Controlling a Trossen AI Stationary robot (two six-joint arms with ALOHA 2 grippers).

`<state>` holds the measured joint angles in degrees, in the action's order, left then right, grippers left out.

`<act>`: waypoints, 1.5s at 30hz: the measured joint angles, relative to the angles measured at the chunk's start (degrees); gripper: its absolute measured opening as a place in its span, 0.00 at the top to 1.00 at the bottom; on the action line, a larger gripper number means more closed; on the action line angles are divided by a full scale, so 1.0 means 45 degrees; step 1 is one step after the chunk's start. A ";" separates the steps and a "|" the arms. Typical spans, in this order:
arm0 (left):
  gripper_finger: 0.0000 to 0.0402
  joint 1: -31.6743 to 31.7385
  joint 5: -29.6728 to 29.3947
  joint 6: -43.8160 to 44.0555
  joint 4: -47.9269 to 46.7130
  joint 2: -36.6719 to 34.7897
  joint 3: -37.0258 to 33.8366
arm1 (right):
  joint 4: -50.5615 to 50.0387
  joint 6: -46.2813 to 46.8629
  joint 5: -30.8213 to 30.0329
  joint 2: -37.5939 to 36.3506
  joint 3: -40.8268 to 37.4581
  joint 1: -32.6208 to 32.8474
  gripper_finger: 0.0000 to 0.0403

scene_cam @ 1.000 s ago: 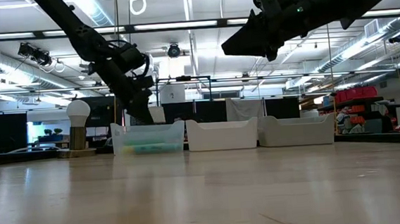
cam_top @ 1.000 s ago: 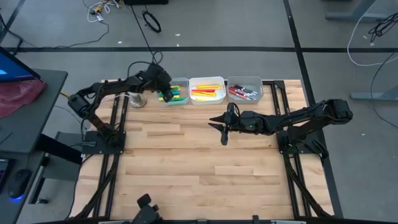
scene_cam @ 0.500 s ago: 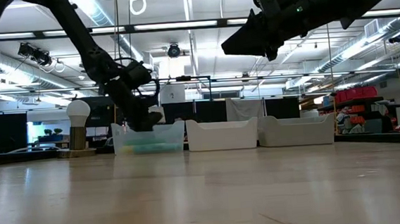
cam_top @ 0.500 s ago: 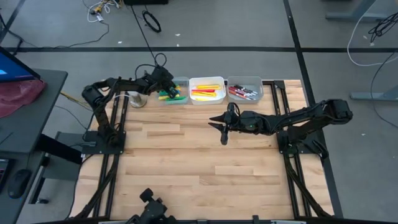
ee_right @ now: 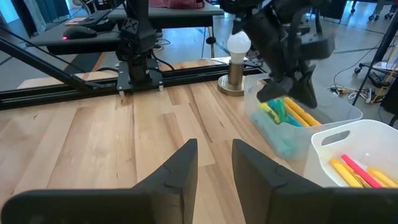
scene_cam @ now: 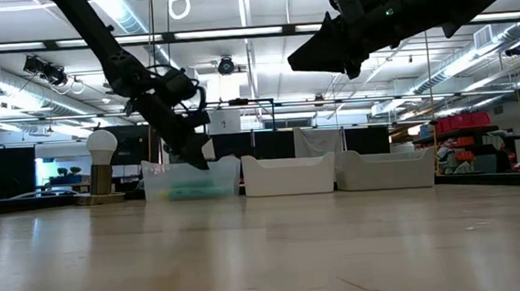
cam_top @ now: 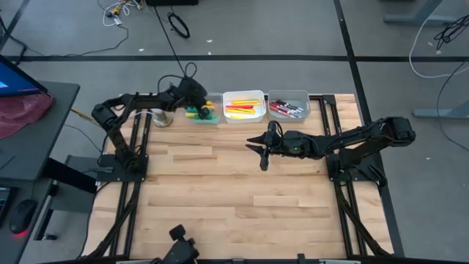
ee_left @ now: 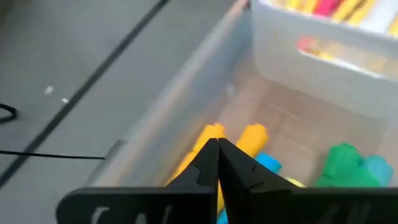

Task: Pick & Place Markers
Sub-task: Put the green highlighter pen into the transparent bin

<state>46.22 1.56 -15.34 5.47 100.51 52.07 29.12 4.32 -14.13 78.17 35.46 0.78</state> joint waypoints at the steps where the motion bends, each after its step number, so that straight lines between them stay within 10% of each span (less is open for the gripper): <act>1: 0.98 -0.0010 -0.0069 -0.0051 -0.0039 -0.0199 0.0000 | 0.0000 -0.0003 0.0000 0.0000 0.0000 0.0004 0.75; 11: 0.99 -0.0189 0.2727 0.0106 -0.2310 -0.1092 0.0010 | -0.0007 -0.0045 0.0005 0.0000 0.0000 0.0000 0.75; 45: 0.98 -0.0373 0.1919 0.1647 -0.1117 -0.0970 0.0000 | -0.0016 -0.0053 0.0005 0.0000 0.0000 0.0000 0.75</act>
<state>44.54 10.19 -7.93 0.44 96.14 52.07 29.05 4.08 -14.11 78.17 35.46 0.78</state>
